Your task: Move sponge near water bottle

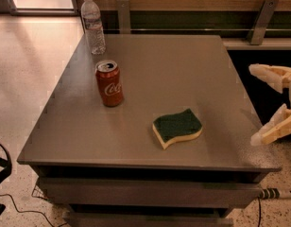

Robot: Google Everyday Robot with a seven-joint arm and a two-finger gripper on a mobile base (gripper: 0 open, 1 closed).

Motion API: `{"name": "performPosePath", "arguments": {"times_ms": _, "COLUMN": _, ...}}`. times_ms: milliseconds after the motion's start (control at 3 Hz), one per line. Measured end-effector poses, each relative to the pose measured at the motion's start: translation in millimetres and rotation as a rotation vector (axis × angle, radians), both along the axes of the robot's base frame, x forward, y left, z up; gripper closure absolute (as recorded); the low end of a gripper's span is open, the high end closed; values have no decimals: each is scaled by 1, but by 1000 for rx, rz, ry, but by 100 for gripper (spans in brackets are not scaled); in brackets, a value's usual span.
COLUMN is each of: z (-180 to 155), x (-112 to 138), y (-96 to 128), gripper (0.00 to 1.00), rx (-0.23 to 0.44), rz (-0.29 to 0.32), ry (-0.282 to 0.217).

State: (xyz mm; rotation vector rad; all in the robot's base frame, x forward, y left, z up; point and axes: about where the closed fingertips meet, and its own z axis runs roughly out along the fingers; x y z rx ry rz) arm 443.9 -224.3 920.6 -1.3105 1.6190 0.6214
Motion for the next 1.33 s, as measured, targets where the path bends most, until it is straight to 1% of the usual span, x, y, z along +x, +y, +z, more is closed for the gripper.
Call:
{"name": "performPosePath", "arguments": {"times_ms": 333, "z": -25, "x": 0, "y": 18, "gripper": 0, "rx": 45, "rz": -50, "ry": 5}}
{"name": "performPosePath", "arguments": {"times_ms": 667, "z": -43, "x": -1, "y": 31, "gripper": 0, "rx": 81, "rz": -72, "ry": 10}}
{"name": "performPosePath", "arguments": {"times_ms": 1000, "z": -66, "x": 4, "y": 57, "gripper": 0, "rx": 99, "rz": -49, "ry": 41}}
{"name": "performPosePath", "arguments": {"times_ms": 1333, "z": -81, "x": 12, "y": 80, "gripper": 0, "rx": 92, "rz": -13, "ry": 70}}
